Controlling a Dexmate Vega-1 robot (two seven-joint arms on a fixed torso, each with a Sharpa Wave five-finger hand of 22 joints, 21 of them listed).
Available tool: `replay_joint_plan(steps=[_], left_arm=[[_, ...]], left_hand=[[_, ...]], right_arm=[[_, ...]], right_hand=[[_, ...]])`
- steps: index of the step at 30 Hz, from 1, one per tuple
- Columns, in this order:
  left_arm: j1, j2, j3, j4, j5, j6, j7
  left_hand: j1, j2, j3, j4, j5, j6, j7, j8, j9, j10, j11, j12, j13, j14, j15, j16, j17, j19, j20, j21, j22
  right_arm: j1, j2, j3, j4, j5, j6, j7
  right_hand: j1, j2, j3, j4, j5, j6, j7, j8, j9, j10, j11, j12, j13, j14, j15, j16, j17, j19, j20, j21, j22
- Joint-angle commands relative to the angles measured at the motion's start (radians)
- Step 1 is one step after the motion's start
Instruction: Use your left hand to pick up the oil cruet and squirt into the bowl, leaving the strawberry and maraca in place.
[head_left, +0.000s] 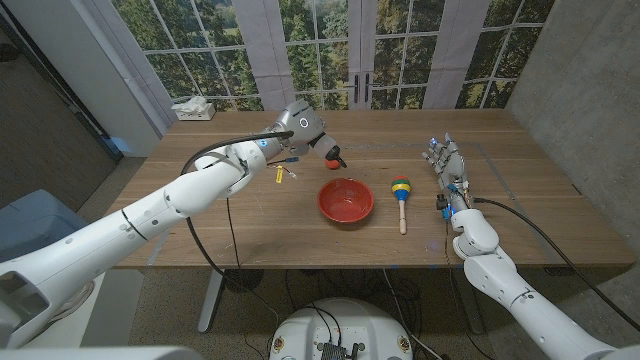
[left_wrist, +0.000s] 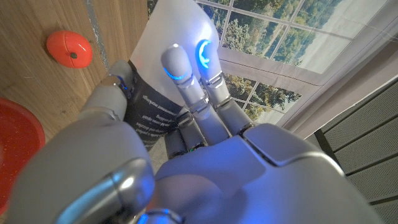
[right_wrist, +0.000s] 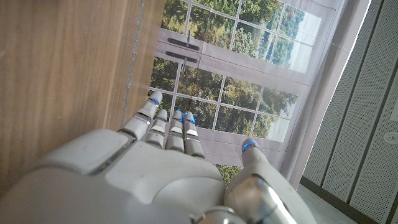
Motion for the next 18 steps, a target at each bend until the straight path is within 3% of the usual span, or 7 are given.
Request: replay_joint_plan(steps=[1,4,8,11,14,18], left_arm=[[0.003,0.011,0.015,0.028,0.047,0.026,0.102],[0.002,0.009,0.02,0.028,0.063,0.032,0.084],[-0.001,0.004,0.025,0.025,0.082,0.036,0.053],[-0.002,0.003,0.03,0.026,0.102,0.042,0.048],[-0.002,0.004,0.032,0.023,0.106,0.043,0.048],[0.0,0.008,0.033,0.017,0.115,0.043,0.047]], left_hand=[[0.046,0.105,0.268,0.256,-0.033,0.044,0.033,-0.01,0.254,0.286,-0.026,-0.005,0.414,-0.01,-0.007,-0.136,-0.16,-0.036,-0.118,0.025,-0.001],[0.066,0.122,0.274,0.239,-0.076,0.022,0.037,-0.069,0.166,0.206,-0.028,-0.169,0.289,-0.071,-0.012,-0.277,-0.278,-0.086,-0.116,0.065,-0.044],[0.045,0.118,0.288,0.257,-0.108,-0.064,0.028,-0.17,0.068,0.085,-0.028,-0.304,0.196,-0.093,-0.014,-0.39,-0.353,-0.13,-0.111,0.089,-0.104],[0.025,0.112,0.301,0.26,-0.117,-0.126,0.005,-0.248,0.024,-0.014,-0.035,-0.338,0.149,-0.103,-0.014,-0.428,-0.35,-0.15,-0.111,0.094,-0.139],[0.012,0.11,0.301,0.256,-0.125,-0.186,0.0,-0.309,-0.004,-0.106,-0.034,-0.35,0.115,-0.108,-0.014,-0.45,-0.341,-0.153,-0.111,0.102,-0.16],[0.0,0.112,0.301,0.254,-0.13,-0.236,-0.007,-0.357,-0.025,-0.187,-0.034,-0.351,0.087,-0.115,-0.014,-0.469,-0.334,-0.159,-0.11,0.103,-0.177]], right_arm=[[-0.003,-0.003,0.001,-0.004,-0.001,0.0,0.0],[-0.005,-0.004,0.002,-0.005,-0.002,0.001,0.001],[-0.009,-0.004,0.004,-0.008,0.004,0.001,0.001],[-0.012,-0.005,0.005,-0.011,0.0,0.001,-0.003],[-0.014,-0.006,0.007,-0.012,0.002,0.003,-0.003],[-0.015,-0.007,0.007,-0.012,0.006,0.003,0.002]], right_hand=[[-0.012,0.011,0.002,-0.008,0.001,0.007,-0.002,0.001,0.002,0.005,-0.004,-0.003,0.004,0.009,0.005,0.0,0.0,0.007,0.0,-0.001,0.004],[-0.012,0.011,0.002,-0.008,0.001,0.007,-0.002,0.001,0.002,0.004,-0.004,-0.003,0.004,0.01,0.005,0.0,0.0,0.007,0.001,-0.002,0.004],[-0.013,0.01,0.002,-0.009,0.001,0.006,-0.002,0.0,0.002,0.004,-0.004,-0.003,0.004,0.011,0.007,0.0,0.0,0.008,0.002,-0.003,0.004],[-0.013,0.01,0.002,-0.009,0.001,0.006,-0.003,0.0,0.002,0.004,-0.003,-0.003,0.004,0.01,0.006,-0.001,0.0,0.008,0.002,-0.004,0.004],[-0.013,0.01,0.001,-0.009,0.001,0.006,-0.005,0.0,0.002,0.004,-0.002,-0.003,0.004,0.01,0.006,-0.001,0.0,0.009,0.003,-0.006,0.005],[-0.014,0.009,0.001,-0.01,0.001,0.005,-0.005,0.0,0.002,0.005,-0.004,-0.003,0.004,0.011,0.007,-0.001,0.0,0.01,0.003,-0.007,0.005]])
